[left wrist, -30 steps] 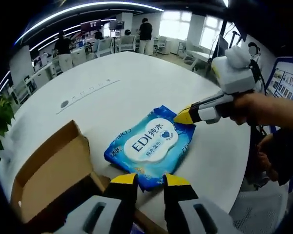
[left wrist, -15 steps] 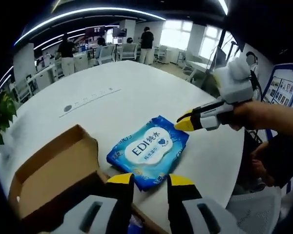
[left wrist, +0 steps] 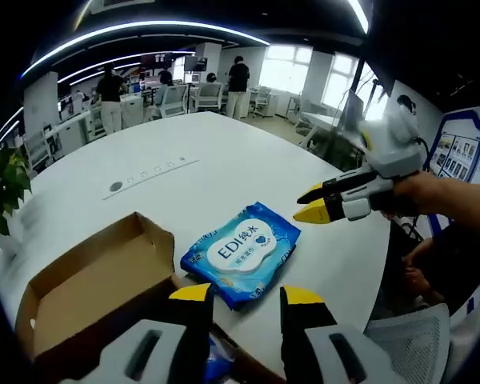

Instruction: Operate the shoe box by opening the lid, removing the specified soft item, and placing it in the target area until the item is outside and the box remains undamaged.

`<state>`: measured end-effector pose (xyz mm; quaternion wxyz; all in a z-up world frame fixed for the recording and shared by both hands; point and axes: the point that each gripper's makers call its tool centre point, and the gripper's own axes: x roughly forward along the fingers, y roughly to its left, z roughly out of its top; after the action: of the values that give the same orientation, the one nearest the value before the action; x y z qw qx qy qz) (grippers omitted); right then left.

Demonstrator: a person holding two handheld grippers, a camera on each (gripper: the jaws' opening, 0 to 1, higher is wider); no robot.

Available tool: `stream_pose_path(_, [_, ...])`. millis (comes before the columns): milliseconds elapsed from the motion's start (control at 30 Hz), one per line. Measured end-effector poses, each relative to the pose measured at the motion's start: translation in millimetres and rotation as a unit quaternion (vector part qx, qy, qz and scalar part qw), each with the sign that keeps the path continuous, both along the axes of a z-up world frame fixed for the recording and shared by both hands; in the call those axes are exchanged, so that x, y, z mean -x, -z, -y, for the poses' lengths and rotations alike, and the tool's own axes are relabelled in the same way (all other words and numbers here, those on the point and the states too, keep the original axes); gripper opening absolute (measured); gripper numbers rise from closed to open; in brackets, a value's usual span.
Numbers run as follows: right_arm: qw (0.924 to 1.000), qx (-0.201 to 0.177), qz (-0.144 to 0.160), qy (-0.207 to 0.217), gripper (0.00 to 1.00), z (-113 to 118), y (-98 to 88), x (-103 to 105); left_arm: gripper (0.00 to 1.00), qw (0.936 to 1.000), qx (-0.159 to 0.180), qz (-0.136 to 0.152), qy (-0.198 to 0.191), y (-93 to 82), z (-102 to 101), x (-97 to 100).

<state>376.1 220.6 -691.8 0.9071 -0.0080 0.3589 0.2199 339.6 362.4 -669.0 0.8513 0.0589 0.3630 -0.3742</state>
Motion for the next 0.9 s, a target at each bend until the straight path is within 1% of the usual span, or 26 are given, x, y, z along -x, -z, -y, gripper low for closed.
stream_pose_path(133, [0.9999, 0.004, 0.007, -0.009, 0.29, -3, -10.1, 6, 0.35, 1.0, 0.008, 0.004, 0.002, -5.3, -6, 3.6])
stream_pose_path(300, [0.9995, 0.012, 0.02, -0.023, 0.31, -6, -22.8, 13, 0.39, 0.9996, 0.024, 0.011, 0.009, -15.2, -14, 9.2])
stream_pose_path(433, [0.9989, 0.016, 0.027, -0.034, 0.34, -10, -31.4, 18, 0.4, 0.9995, 0.025, 0.013, 0.014, -18.4, -22, 13.6])
stream_pose_path(533, [0.9984, 0.018, 0.031, -0.042, 0.36, -14, -37.4, 22, 0.44, 0.9994, 0.028, 0.01, 0.017, -19.3, -28, 17.6])
stream_pose_path(833, [0.9963, 0.024, 0.044, -0.069, 0.39, -27, -52.7, 31, 0.5, 0.999, 0.039, 0.014, 0.02, -27.4, -45, 27.6])
stream_pose_path(900, [0.9956, 0.025, 0.047, -0.077, 0.4, -31, -55.7, 34, 0.5, 0.9989, 0.039, 0.019, 0.017, -29.6, -50, 28.5])
